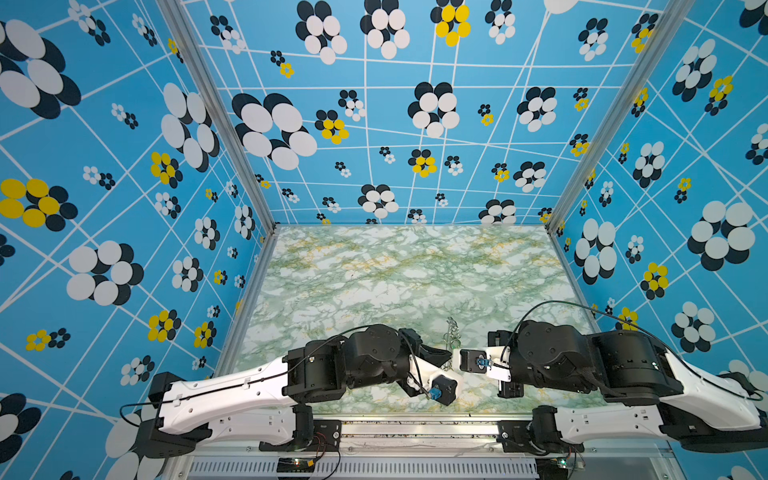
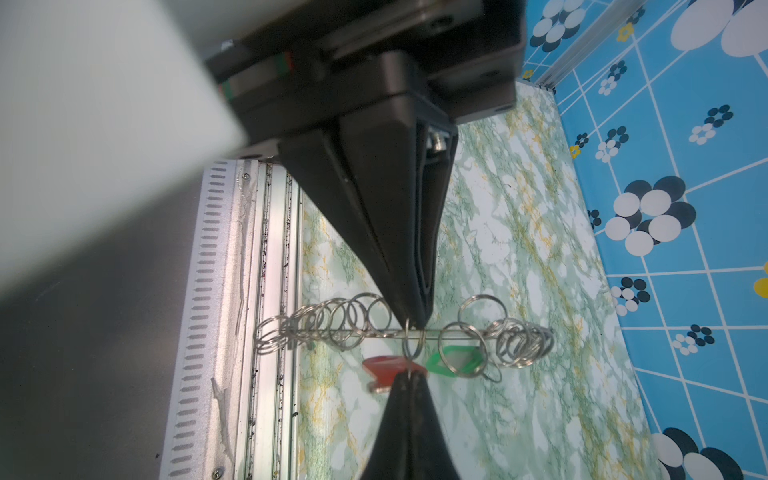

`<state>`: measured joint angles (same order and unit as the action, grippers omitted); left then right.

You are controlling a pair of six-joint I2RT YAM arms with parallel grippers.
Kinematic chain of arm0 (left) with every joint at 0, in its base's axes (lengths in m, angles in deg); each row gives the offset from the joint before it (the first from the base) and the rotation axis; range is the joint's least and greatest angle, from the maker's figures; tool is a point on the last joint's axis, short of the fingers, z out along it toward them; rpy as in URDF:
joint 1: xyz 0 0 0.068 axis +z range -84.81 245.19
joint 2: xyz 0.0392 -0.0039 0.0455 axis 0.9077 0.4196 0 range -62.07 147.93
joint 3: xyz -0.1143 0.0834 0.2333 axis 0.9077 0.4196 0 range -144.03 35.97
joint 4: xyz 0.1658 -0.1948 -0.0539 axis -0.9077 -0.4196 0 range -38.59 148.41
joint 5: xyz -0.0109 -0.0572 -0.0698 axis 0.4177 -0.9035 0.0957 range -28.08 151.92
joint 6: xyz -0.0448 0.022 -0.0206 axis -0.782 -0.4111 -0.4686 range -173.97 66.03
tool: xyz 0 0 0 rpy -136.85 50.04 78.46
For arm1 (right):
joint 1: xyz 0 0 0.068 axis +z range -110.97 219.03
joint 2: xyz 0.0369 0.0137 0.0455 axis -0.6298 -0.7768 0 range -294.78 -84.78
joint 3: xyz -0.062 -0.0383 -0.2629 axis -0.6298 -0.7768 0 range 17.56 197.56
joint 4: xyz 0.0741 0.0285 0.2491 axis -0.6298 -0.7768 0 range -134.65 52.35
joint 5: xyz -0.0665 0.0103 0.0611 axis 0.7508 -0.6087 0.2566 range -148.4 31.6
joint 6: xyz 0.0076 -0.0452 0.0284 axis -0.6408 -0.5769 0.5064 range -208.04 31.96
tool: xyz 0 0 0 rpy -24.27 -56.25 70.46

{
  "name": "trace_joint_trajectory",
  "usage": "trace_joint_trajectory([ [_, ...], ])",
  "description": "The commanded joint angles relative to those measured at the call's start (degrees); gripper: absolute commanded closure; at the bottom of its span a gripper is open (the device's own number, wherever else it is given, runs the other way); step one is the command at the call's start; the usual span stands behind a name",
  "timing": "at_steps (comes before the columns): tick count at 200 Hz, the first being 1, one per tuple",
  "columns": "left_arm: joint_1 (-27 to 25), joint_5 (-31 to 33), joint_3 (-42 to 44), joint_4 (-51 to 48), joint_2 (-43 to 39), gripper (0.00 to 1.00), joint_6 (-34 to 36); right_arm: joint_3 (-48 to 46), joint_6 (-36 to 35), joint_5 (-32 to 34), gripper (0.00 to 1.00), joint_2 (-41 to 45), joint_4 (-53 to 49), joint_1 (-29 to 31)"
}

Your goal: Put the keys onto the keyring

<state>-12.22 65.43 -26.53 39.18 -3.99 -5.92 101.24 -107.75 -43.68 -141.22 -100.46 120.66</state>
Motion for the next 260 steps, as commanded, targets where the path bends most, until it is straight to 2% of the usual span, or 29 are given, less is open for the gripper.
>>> trace_joint_trajectory([
  [1,-0.64,-0.18,-0.84,3.55,-0.75,1.00,0.20,0.87,-0.16,-0.91,1.00,-0.57,1.02,0.38],
  [260,-0.71,-2.18,-1.38,3.32,-1.29,1.00,-0.06,0.56,-1.30,-1.99,1.00,-1.70,2.25,0.29],
])
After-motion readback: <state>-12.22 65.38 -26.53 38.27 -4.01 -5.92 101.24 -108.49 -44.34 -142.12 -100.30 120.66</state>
